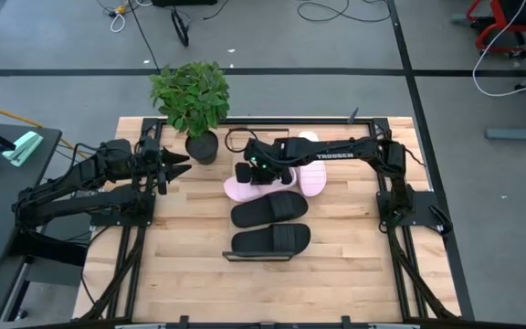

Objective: Pick and place slides into the shelf
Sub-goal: Put the right pink slipper on the shelf

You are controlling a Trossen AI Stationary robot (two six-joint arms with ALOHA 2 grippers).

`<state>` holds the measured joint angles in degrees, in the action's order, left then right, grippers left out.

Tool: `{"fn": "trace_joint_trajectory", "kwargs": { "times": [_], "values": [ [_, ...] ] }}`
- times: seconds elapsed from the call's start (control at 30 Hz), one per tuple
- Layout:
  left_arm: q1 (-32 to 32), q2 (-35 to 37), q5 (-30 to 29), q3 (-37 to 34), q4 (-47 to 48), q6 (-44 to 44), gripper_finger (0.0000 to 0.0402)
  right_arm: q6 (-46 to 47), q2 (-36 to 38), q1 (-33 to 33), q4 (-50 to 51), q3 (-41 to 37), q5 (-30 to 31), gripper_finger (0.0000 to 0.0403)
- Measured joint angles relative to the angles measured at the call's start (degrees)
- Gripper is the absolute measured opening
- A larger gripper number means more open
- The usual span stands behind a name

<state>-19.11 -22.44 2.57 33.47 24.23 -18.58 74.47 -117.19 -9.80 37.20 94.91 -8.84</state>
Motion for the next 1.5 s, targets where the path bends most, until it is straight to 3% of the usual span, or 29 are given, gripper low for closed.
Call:
{"fn": "trace_joint_trajectory", "kwargs": {
  "times": [0.63,1.1,1.5],
  "values": [
    [0.00,-0.02,-0.63,0.00,-0.14,1.41,0.0173,7.46,1.49,0.59,-2.22,-1.61,1.03,0.0010],
    [0.00,-0.02,-1.51,0.00,-0.22,1.41,0.0172,2.70,1.49,-0.76,-2.07,-2.07,-1.53,0.0097],
    [0.00,-0.04,-2.60,0.00,-0.25,1.52,0.0172,-1.22,3.03,-1.22,-1.27,-1.98,-4.65,0.0108]
  ]
}}
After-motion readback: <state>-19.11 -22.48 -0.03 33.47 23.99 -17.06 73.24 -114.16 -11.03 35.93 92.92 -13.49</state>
